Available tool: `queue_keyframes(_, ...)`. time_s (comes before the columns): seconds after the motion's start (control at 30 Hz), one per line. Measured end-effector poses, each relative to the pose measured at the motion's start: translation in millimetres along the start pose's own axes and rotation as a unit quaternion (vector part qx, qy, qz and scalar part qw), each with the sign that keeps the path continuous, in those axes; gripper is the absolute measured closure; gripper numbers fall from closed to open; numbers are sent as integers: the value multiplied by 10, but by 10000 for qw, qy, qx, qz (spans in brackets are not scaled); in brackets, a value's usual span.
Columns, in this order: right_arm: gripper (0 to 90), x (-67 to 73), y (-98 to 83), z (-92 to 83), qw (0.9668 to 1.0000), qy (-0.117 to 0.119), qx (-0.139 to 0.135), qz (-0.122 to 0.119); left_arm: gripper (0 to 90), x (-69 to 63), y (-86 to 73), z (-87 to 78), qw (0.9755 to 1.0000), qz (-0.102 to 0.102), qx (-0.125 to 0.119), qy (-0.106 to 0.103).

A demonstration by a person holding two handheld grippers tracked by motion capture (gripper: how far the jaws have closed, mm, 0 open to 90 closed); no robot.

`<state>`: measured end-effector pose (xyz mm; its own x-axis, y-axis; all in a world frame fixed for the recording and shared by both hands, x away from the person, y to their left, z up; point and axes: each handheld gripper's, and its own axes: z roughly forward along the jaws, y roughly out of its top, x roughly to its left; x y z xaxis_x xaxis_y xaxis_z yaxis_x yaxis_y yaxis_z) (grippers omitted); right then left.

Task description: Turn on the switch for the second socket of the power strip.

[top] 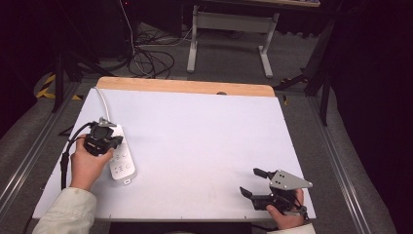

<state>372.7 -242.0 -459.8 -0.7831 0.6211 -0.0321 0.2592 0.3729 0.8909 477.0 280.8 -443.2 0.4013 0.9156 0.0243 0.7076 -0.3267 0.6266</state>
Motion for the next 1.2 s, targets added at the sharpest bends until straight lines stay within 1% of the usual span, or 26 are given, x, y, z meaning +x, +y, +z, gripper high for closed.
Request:
queue_keyframes(0.07, 220, 1, 0, 3, 10000, 7, 1, -8, 897, -6, -1, 6, 10000, 9, 52, -3)
queue_keyframes(0.17, 220, 0, -1, 5, 10000, 8, 4, -4, 897, -14, 2, 16, 10000, 59, 50, -7)
queue_keyframes(0.2, 220, 0, -1, 6, 10000, 5, 6, -7, 897, -19, 3, 18, 9999, 88, 64, -34)
queue_keyframes(0.23, 220, 1, -1, 7, 10000, 7, 8, -6, 897, -22, 5, 20, 9999, 141, 36, -12)
queue_keyframes(0.3, 220, 2, 0, 7, 10000, 6, 12, -8, 897, -42, 9, 27, 9998, 205, 76, 15)
queue_keyframes(0.43, 219, 2, 0, 5, 10000, 2, 4, -11, 897, -37, 6, 32, 9997, 212, 93, 44)
queue_keyframes(0.53, 219, 2, 0, 4, 10000, 2, 1, -9, 897, -34, 0, 32, 9998, 167, 93, 35)
queue_keyframes(0.8, 219, 7, 1, 2, 10000, 7, 1, -16, 898, -62, -8, 40, 9995, 284, 77, 123)
queue_keyframes(1.1, 219, 7, 0, 1, 10000, 3, -8, -2, 898, -50, -21, 49, 9997, 216, 77, 84)
queue_keyframes(1.13, 220, 7, 0, 0, 10000, -3, -1, -2, 898, -54, -23, 49, 9997, 201, 74, 96)
queue_keyframes(1.2, 219, 5, -1, 2, 10000, 0, -1, -12, 898, -76, -26, 54, 9995, 251, 69, 165)
